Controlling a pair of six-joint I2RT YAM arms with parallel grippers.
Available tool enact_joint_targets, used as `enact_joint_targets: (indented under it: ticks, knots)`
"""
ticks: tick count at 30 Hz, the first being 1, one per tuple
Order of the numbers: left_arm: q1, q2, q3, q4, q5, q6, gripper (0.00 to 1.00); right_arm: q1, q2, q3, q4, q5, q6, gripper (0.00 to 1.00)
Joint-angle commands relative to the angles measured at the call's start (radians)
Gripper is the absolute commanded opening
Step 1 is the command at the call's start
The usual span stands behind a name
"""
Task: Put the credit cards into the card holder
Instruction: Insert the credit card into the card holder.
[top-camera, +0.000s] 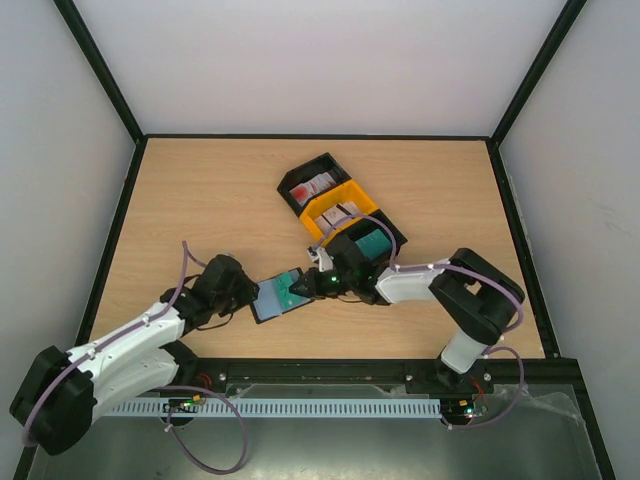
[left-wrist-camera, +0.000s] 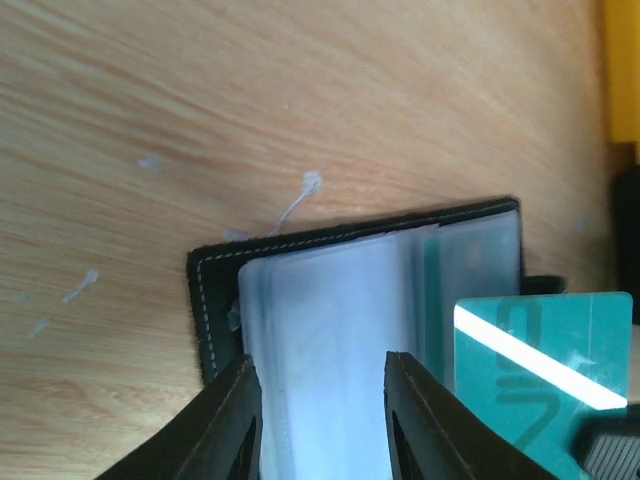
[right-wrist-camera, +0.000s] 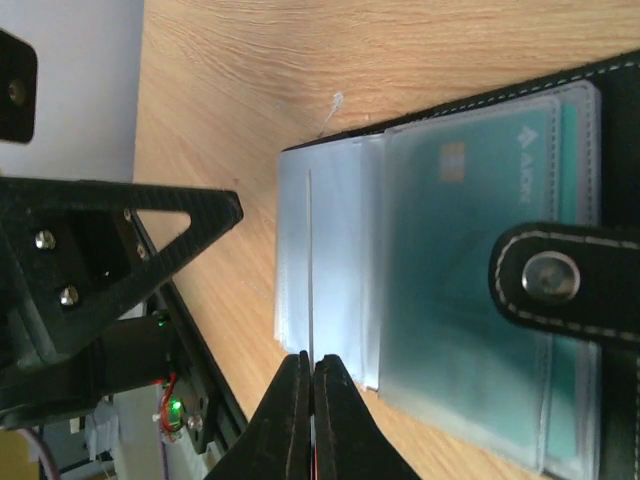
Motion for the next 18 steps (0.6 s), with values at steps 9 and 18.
enact_joint_targets:
  ticks: [9, 18]
  knots:
    - [0.011, 0.065, -0.033, 0.003, 0.059, 0.023, 0.29, 0.020, 0.114, 0.059, 0.047, 0.080, -0.083, 0.02]
    - [0.040, 0.115, -0.059, 0.068, 0.129, 0.039, 0.20, 0.021, 0.164, 0.019, 0.132, 0.085, -0.069, 0.02]
